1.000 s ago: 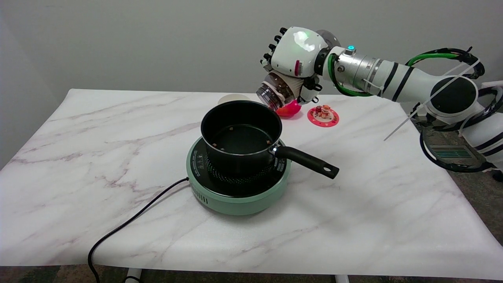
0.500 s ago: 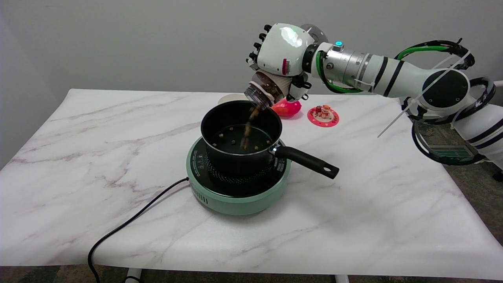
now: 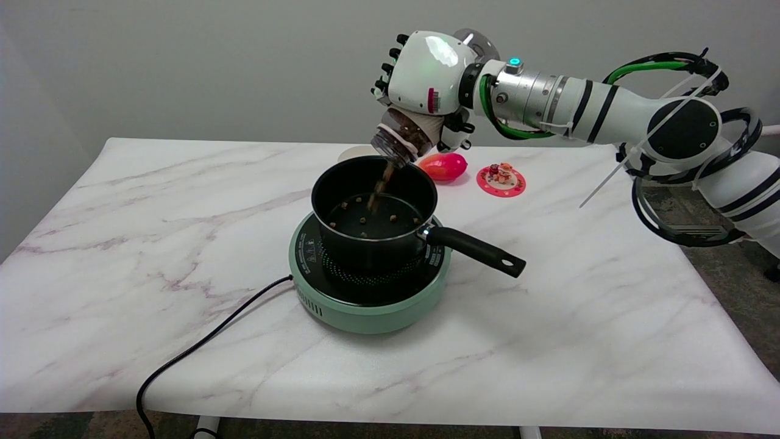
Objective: Pour the contents of the bottle into the soup pot.
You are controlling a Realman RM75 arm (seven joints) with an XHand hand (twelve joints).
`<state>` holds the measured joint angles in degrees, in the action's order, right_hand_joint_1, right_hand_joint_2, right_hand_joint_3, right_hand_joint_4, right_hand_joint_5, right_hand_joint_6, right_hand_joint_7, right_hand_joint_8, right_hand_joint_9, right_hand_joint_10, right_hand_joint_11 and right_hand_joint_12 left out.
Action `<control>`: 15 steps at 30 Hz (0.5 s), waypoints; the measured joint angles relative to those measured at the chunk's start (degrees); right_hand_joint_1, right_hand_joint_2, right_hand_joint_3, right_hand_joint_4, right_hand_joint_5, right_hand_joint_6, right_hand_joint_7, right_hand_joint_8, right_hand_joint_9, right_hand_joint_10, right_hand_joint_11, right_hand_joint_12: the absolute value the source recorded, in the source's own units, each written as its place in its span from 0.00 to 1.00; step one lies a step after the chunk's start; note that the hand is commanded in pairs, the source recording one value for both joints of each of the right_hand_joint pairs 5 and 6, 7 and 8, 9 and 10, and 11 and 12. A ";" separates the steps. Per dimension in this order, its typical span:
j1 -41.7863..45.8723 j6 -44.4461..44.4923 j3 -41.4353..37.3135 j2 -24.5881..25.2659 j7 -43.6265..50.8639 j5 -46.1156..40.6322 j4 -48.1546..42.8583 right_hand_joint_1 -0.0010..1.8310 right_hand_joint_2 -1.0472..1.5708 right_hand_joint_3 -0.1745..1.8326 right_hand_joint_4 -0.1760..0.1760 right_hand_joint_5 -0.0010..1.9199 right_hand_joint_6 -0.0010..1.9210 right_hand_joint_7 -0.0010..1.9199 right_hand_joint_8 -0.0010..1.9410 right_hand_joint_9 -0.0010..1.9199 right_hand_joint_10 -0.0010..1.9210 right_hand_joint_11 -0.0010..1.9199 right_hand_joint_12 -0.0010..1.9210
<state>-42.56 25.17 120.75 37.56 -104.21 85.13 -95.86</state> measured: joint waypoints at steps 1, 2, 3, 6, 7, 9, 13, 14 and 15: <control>-0.21 0.04 0.16 0.02 -0.02 0.16 0.06 0.76 0.79 0.35 0.50 0.92 0.92 0.90 0.89 0.69 0.69 0.62 0.62; -0.38 0.10 0.27 0.03 -0.04 0.27 0.11 0.76 0.79 0.35 0.50 0.92 0.92 0.90 0.89 0.69 0.69 0.62 0.62; -0.53 0.16 0.35 0.04 -0.05 0.37 0.15 0.76 0.79 0.35 0.50 0.92 0.92 0.90 0.89 0.69 0.69 0.62 0.62; -1.03 0.42 0.64 0.08 -0.07 0.72 0.31 0.76 0.78 0.36 0.50 0.91 0.91 0.90 0.89 0.69 0.69 0.62 0.62; -1.17 0.47 0.70 0.09 -0.08 0.82 0.35 0.76 0.78 0.36 0.50 0.91 0.91 0.90 0.89 0.69 0.69 0.62 0.62; -1.63 0.57 0.90 0.10 -0.10 1.08 0.47 0.76 0.78 0.36 0.50 0.91 0.91 0.90 0.89 0.69 0.69 0.62 0.62; -2.68 0.89 1.55 0.06 -0.15 1.42 0.67 0.76 0.78 0.36 0.50 0.91 0.91 0.90 0.89 0.69 0.69 0.62 0.62; -2.85 0.92 1.65 0.04 -0.16 1.49 0.72 0.76 0.78 0.36 0.50 0.91 0.91 0.90 0.89 0.69 0.69 0.62 0.62; -3.11 0.98 1.80 0.01 -0.18 1.56 0.77 0.76 0.78 0.36 0.50 0.91 0.91 0.90 0.89 0.69 0.69 0.62 0.62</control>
<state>-45.66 26.15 122.56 37.57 -104.38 86.69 -95.09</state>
